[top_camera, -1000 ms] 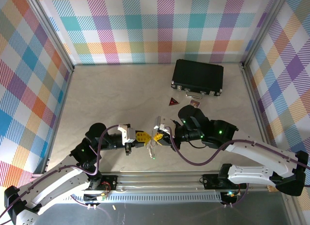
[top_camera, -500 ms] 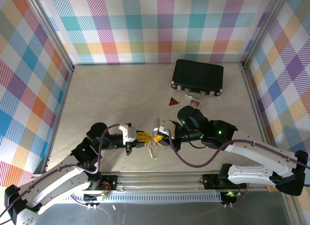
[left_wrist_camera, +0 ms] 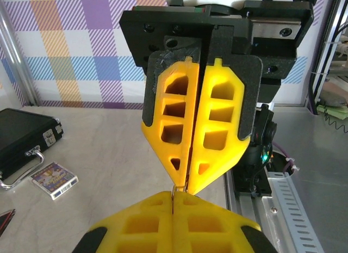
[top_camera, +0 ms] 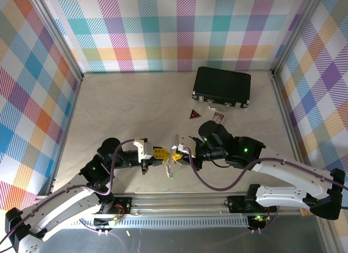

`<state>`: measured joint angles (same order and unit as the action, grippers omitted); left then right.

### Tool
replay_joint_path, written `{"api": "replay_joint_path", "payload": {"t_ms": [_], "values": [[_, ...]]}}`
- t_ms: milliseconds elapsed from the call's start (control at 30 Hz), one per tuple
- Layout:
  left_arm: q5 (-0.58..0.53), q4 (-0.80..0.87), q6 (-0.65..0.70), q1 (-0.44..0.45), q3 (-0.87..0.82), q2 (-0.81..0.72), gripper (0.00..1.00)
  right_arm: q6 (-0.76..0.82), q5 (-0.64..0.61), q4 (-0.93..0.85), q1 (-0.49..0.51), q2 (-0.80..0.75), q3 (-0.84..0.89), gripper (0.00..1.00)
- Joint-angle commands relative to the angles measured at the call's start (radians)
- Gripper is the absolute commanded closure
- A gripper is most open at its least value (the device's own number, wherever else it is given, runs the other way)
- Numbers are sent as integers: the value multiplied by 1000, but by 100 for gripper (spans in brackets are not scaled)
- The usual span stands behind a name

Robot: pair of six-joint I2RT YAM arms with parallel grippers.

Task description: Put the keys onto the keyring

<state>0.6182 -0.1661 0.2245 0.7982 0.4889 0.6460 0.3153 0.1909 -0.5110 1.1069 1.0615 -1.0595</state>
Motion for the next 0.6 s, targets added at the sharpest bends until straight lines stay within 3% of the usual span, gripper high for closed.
{"api": "replay_joint_path", "payload": {"t_ms": [0, 233, 567], "values": [[-11, -81, -7, 14, 16, -9, 100, 22, 14, 31, 16, -6, 12, 88], [-13, -80, -4, 15, 17, -5, 100, 19, -12, 37, 18, -34, 20, 75], [-11, -91, -10, 14, 17, -11, 100, 6, -19, 23, 18, -63, 37, 79]]}}
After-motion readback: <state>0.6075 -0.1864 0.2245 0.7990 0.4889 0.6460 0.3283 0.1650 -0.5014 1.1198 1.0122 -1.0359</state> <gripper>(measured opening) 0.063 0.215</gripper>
